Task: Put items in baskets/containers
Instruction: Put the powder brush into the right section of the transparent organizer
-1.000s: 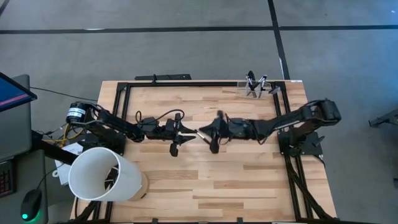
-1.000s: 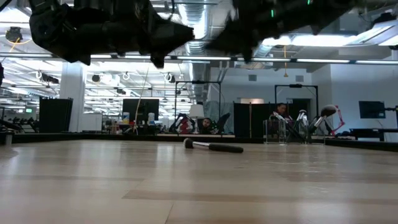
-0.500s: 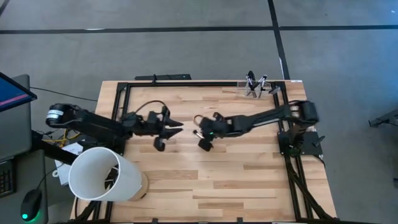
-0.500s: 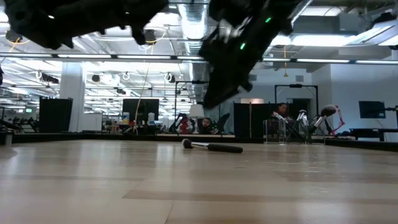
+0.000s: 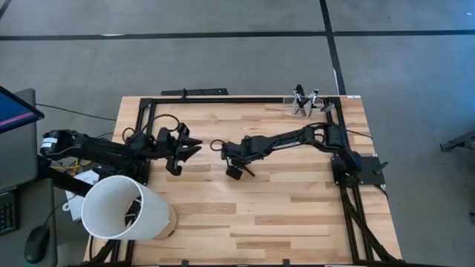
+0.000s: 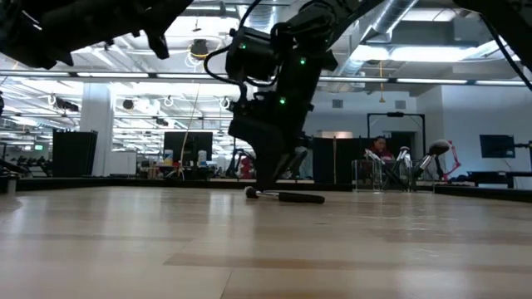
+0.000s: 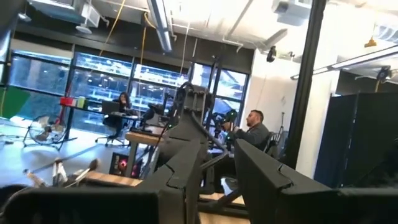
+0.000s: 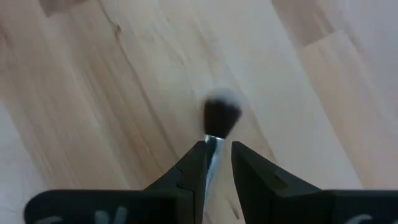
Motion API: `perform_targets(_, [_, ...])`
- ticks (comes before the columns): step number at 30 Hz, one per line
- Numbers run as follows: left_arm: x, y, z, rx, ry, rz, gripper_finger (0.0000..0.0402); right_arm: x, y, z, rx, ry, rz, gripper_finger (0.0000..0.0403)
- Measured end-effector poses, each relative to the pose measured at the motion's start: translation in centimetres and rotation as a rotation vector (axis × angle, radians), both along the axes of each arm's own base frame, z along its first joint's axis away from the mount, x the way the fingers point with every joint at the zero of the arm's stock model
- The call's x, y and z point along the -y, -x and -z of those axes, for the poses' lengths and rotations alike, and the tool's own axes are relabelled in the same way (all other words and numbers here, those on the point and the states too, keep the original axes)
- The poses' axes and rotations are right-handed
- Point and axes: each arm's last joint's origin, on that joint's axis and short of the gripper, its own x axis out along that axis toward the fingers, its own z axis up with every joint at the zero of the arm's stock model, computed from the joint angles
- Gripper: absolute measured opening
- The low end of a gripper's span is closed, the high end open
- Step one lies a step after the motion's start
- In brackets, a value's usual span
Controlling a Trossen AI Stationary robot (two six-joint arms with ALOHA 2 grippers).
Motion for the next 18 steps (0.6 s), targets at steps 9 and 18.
perform_targets(9, [0.0, 0.7, -0.1, 0.021, 0.002, -0.001, 0.0097, -0.1, 0.0, -0.7, 0.017, -0.024, 0.01, 0.0068])
perform_targets(18, [0.0, 0.7, -0.1, 0.019, 0.002, -0.001, 0.0097, -0.1, -0.2, 0.8, -0.011, -0.06, 0.041, 0.0068])
